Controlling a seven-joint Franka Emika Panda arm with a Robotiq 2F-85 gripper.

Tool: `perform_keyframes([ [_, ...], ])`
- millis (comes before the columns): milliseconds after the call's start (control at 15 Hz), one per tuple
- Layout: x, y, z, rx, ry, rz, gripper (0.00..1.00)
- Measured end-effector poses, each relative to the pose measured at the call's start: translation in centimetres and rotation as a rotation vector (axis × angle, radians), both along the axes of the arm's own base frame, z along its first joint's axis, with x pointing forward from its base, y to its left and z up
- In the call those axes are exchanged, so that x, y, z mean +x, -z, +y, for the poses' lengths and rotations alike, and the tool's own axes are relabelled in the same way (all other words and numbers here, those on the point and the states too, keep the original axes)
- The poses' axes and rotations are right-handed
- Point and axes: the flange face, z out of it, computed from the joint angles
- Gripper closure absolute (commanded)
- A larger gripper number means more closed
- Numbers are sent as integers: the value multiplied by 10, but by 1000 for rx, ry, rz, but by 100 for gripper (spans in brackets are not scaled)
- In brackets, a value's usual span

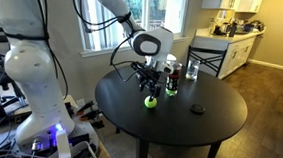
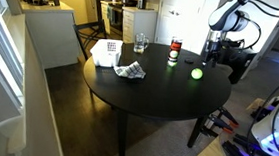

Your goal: Put the green tennis ball inside the black container

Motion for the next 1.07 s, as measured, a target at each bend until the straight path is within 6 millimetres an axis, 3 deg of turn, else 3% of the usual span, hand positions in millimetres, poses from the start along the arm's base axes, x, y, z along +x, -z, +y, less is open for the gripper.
perform_keyframes([
  [267,4,31,13,-22,-32,-7,0],
  [1067,14,85,28,-75,-129,-38,0],
])
